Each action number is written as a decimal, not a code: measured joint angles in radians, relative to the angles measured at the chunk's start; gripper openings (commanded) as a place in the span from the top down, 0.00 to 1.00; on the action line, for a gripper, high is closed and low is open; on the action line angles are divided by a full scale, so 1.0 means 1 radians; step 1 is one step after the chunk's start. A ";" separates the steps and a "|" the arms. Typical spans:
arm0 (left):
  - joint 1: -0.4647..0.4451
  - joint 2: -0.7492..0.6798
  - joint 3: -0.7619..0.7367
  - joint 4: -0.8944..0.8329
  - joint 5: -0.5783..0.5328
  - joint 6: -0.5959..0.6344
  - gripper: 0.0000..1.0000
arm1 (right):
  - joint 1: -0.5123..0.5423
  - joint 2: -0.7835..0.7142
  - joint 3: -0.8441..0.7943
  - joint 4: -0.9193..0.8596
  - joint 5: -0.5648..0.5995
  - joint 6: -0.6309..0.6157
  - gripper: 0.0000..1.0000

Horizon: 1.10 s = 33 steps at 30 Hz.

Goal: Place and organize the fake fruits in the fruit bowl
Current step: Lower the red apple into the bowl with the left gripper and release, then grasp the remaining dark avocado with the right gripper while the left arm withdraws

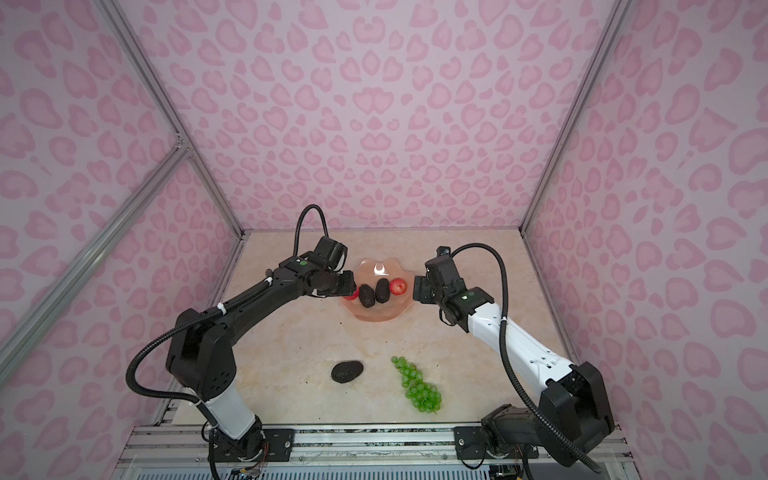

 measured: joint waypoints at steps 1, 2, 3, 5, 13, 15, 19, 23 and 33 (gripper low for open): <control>0.005 0.018 0.003 0.000 -0.002 0.001 0.61 | -0.001 -0.003 -0.002 -0.001 0.001 0.000 0.11; 0.008 0.031 0.006 0.000 -0.003 0.008 0.61 | -0.002 -0.004 -0.003 -0.002 0.001 0.000 0.11; 0.011 0.045 0.011 -0.001 -0.003 0.010 0.61 | -0.003 -0.005 -0.003 0.000 0.001 0.000 0.11; 0.011 0.067 0.024 0.000 -0.010 0.015 0.60 | -0.007 -0.005 -0.002 -0.001 0.001 0.000 0.11; 0.010 0.138 0.079 -0.001 -0.009 0.014 0.57 | -0.012 0.008 0.000 0.000 0.001 0.000 0.11; 0.010 0.153 0.087 -0.001 -0.009 0.014 0.53 | -0.013 0.011 0.000 0.000 0.000 0.000 0.11; 0.010 0.162 0.089 -0.006 -0.006 0.014 0.41 | -0.013 0.011 0.000 0.000 0.000 -0.002 0.11; 0.010 0.160 0.089 -0.007 -0.006 0.014 0.37 | -0.013 0.016 0.000 -0.001 -0.011 -0.007 0.11; 0.043 -0.041 0.064 0.021 -0.036 0.010 0.32 | 0.046 0.032 -0.034 0.025 -0.175 -0.105 0.13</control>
